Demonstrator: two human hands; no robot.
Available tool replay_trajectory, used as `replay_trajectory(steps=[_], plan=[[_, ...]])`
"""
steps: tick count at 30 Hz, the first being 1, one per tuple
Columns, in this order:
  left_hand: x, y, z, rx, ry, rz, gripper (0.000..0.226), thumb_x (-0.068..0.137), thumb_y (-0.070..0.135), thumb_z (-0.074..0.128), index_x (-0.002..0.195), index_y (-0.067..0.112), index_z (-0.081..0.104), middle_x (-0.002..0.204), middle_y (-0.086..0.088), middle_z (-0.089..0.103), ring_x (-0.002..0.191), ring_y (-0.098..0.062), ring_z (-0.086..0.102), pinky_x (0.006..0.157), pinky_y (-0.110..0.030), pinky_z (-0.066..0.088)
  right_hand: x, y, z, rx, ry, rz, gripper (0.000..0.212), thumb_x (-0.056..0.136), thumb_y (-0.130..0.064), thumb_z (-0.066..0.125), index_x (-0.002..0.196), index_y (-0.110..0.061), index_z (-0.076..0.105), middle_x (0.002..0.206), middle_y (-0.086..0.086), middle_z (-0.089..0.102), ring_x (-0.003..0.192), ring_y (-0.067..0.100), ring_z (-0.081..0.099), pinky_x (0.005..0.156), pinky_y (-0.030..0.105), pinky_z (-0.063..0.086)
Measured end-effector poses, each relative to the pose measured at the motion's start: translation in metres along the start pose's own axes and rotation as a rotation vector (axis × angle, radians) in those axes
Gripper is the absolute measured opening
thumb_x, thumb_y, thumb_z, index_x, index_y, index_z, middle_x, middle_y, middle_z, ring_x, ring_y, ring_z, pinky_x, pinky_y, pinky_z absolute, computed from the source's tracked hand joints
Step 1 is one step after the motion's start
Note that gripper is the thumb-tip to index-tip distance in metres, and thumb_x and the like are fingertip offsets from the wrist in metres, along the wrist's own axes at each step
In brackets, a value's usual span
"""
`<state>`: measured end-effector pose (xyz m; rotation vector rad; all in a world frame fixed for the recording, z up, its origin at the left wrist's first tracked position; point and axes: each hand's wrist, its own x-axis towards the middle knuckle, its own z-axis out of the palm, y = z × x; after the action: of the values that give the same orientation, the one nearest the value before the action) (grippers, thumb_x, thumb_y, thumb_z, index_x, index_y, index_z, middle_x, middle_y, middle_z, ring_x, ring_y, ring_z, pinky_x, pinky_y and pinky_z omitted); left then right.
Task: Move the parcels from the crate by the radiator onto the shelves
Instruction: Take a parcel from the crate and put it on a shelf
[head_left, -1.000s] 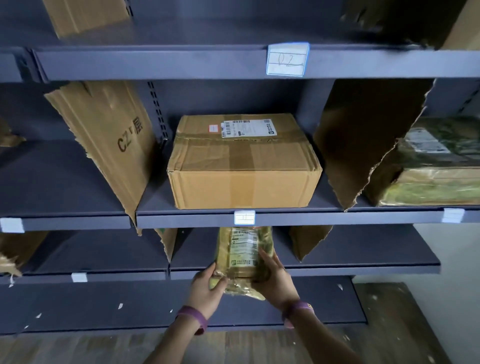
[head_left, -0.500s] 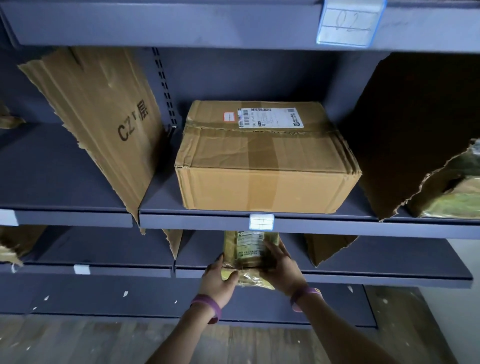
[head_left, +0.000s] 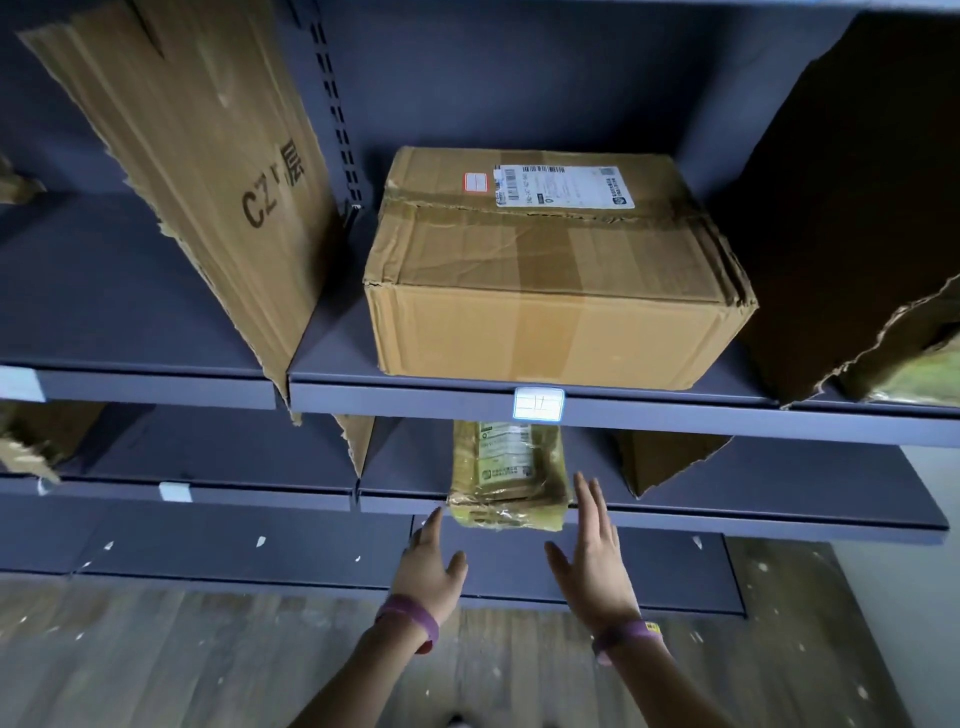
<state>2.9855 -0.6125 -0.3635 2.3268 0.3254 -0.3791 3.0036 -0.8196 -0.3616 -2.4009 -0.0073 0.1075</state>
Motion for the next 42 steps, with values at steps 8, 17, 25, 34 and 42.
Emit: replay_trajectory(steps=[8,17,25,34,42], plan=[[-0.004,0.003,0.021,0.330,-0.142,0.116,0.069,0.097,0.028,0.042,0.152,0.031,0.001,0.160,0.005,-0.001,0.148,-0.021,0.000,0.115,-0.045,0.022,-0.019,0.018,0.017,-0.378,-0.291,0.001,0.078,0.094,-0.013,0.045,0.154,-0.030,-0.002,0.162,-0.003,-0.011,0.149,0.024,-0.011,0.116,0.038,0.029],[0.037,0.017,0.005,0.349,-0.128,0.085,0.070,0.096,0.023,0.043,0.152,0.031,0.001,0.160,0.008,-0.001,0.147,-0.025,0.001,0.115,-0.050,0.019,0.023,0.006,0.023,-0.388,-0.281,0.015,0.077,0.091,-0.004,0.042,0.154,-0.026,0.005,0.163,-0.002,-0.001,0.149,0.026,-0.004,0.114,0.040,0.032],[0.046,0.016,0.007,0.429,-0.134,0.134,0.067,0.096,0.026,0.043,0.151,0.028,0.006,0.160,0.004,0.004,0.147,-0.026,0.005,0.116,-0.049,0.020,0.037,0.004,0.023,-0.354,-0.260,0.056,0.075,0.090,-0.002,0.041,0.154,-0.025,0.009,0.163,-0.002,0.001,0.149,0.026,-0.004,0.113,0.042,0.033],[0.015,0.037,0.011,0.448,-0.204,0.202,0.067,0.095,0.032,0.045,0.152,0.025,0.010,0.160,-0.002,0.008,0.146,-0.028,0.009,0.116,-0.043,0.023,-0.006,0.004,-0.012,-0.268,-0.238,0.184,0.071,0.095,-0.013,0.048,0.154,-0.022,0.009,0.163,0.003,0.000,0.149,0.027,0.001,0.118,0.040,0.022],[-0.047,0.123,0.062,0.418,-0.294,0.521,0.066,0.092,0.033,0.049,0.150,0.021,0.021,0.153,-0.003,0.030,0.140,-0.024,0.025,0.112,-0.039,0.029,-0.105,0.040,-0.097,-0.186,0.016,0.454,0.073,0.092,-0.013,0.052,0.154,-0.021,0.015,0.162,0.006,0.009,0.148,0.026,0.009,0.118,0.035,0.017]])
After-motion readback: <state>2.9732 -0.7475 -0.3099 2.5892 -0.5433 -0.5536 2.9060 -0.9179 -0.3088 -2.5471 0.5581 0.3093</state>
